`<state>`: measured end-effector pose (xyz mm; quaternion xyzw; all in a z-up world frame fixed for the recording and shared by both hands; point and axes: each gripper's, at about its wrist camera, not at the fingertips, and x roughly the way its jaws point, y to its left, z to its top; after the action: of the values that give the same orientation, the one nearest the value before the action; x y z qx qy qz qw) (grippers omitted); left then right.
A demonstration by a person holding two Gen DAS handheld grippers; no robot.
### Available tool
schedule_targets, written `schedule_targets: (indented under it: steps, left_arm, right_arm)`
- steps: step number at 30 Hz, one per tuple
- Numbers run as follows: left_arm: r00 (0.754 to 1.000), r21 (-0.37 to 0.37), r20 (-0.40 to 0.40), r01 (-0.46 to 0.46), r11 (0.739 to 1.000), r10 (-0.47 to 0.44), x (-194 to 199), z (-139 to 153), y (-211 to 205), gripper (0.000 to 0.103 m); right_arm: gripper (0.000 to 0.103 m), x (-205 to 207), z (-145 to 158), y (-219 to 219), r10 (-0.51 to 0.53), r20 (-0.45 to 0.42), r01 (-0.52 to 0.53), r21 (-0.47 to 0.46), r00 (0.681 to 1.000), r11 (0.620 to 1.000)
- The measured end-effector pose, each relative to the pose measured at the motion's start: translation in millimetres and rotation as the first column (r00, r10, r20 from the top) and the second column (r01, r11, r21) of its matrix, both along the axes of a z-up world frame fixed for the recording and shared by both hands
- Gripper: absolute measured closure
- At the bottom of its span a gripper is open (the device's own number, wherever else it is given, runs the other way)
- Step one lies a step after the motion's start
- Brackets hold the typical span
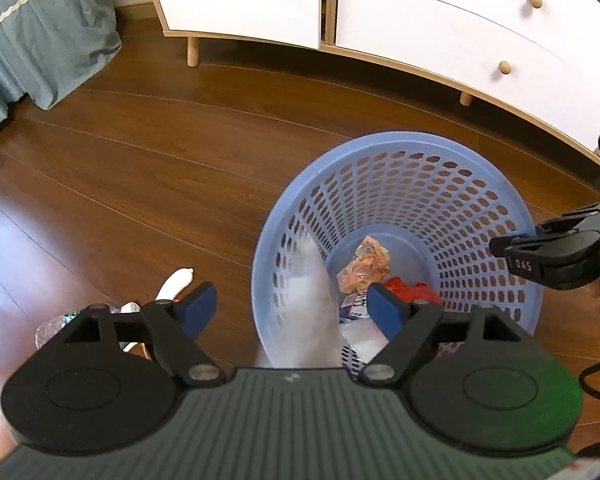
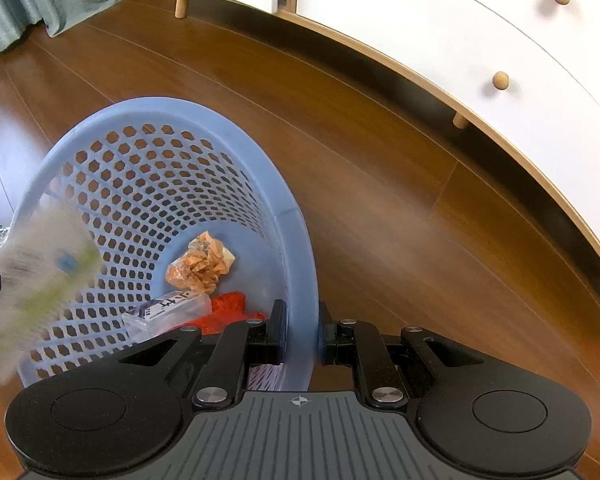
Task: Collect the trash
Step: 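Carry the medicine box over the wastebasket and open the left gripper, then grasp the crumpled white tissue on the floor with the left gripper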
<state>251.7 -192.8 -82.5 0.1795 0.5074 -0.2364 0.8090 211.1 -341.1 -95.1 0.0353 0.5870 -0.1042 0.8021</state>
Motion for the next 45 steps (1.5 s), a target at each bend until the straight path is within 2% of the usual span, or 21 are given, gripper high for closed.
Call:
schedule_targets:
  steps: [11, 19, 25, 29, 32, 37, 41, 45]
  left_arm:
    - [0.999, -0.022, 0.019, -0.045, 0.999, 0.045, 6, 8, 24, 0.024]
    - [0.989, -0.023, 0.031, -0.147, 0.989, 0.147, 19, 11, 73, 0.024]
    - [0.969, 0.003, 0.041, -0.245, 0.97, 0.245, 25, 9, 124, 0.024]
    - [0.932, 0.011, 0.071, -0.358, 0.934, 0.356, 27, 1, 174, 0.024]
    - [0.893, 0.009, 0.106, -0.441, 0.898, 0.437, 22, -13, 219, 0.024]
    - [0.837, 0.044, 0.092, -0.544, 0.838, 0.539, 2, -53, 284, 0.025]
    - [0.827, 0.078, 0.096, -0.561, 0.824, 0.554, -6, -84, 314, 0.026]
    - [0.841, 0.086, 0.109, -0.539, 0.838, 0.53, -4, -108, 330, 0.027]
  right_arm:
    - [0.093, -2, 0, -2, -0.008, -0.003, 0.008, 0.005, 1.0, 1.0]
    - [0.093, -3, 0, -2, -0.01, -0.001, 0.01, 0.013, 1.0, 1.0]
    - [0.093, -2, 0, -4, -0.004, 0.002, 0.004, 0.016, 1.0, 1.0]
    - [0.093, -3, -1, -6, -0.011, -0.001, 0.011, 0.02, 1.0, 1.0]
    - [0.093, -3, -1, -7, -0.011, 0.003, 0.011, 0.019, 1.0, 1.0]
    - [0.093, -2, -2, -6, -0.011, 0.008, 0.011, 0.007, 1.0, 1.0]
    - [0.093, 0, -1, -5, -0.01, 0.011, 0.01, -0.002, 1.0, 1.0]
    - [0.093, 2, -1, -3, -0.007, 0.011, 0.008, -0.012, 1.0, 1.0]
